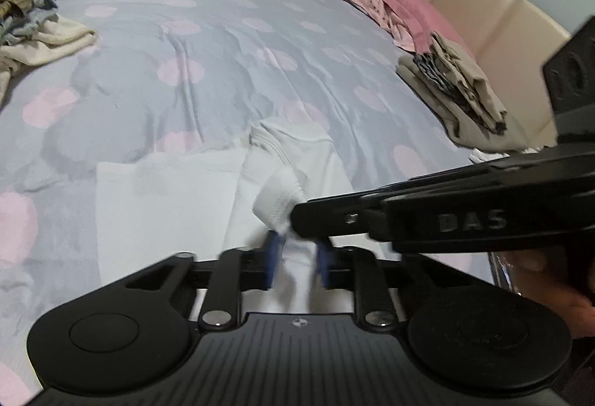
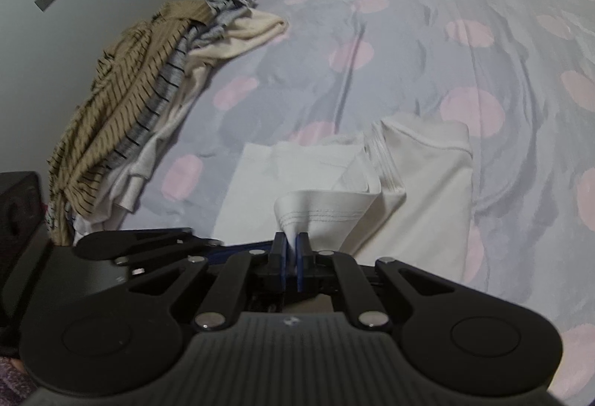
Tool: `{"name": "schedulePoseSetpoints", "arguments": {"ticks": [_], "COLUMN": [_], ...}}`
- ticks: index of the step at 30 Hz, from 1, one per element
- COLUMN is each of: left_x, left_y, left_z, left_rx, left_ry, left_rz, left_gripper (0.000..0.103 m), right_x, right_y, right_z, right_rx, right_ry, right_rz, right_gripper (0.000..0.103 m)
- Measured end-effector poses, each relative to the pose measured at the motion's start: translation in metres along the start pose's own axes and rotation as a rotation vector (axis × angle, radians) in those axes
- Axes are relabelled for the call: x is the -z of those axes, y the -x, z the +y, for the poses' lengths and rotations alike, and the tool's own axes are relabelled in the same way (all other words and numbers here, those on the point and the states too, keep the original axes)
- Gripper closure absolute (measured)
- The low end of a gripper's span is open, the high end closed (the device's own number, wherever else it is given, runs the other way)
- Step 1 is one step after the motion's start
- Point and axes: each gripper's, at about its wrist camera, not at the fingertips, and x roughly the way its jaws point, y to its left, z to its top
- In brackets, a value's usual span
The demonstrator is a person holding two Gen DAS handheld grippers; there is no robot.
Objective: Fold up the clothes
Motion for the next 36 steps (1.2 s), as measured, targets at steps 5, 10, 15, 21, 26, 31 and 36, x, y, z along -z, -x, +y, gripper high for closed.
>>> {"name": "schedulePoseSetpoints", "arguments": {"ticks": [5, 10, 15, 21, 26, 31, 36], "left_x": [-0.011, -0.028, -0.024, -0.009, -0.010, -0.015, -0.011], "left_y": [0.014, 0.024, 0.012, -0.005, 0.006, 0.022, 0.019], "left_z": [0.006, 0.033, 0.060, 0.087, 0.096, 0.082, 0.044], "left_rx": [-0.081, -0.195, -0.261, -0.348, -0.463, -0.423, -0.277], "left_ry": [-0.040, -0.046, -0.014, 0.017, 0.045, 0.050, -0.063], "left_rz": [-0.065, -0.083, -0.051, 0.007, -0.042, -0.098, -0.064], "left_gripper": [0.095, 0.096, 0.096, 0.089, 0.088, 0.088, 0.079], "right_x": [-0.005, -0.010, -0.008, -0.005, -0.003, 0.000, -0.004], "right_y": [0.012, 0.016, 0.010, 0.000, -0.011, -0.028, -0.035], "right_z": [-0.003, -0.015, -0.025, -0.033, -0.034, -0.032, -0.028], "right_rx": [-0.010, 0.012, 0.043, 0.079, 0.057, 0.018, 0.070], "right_ry": [-0.009, -0.051, -0.070, -0.076, -0.072, -0.099, -0.095], "right_rz": [-0.051, -0.065, -0.041, -0.009, 0.011, 0.064, 0.049], "right_gripper": [0.085, 0.080, 0.080, 0.080, 0.080, 0.069, 0.069]}}
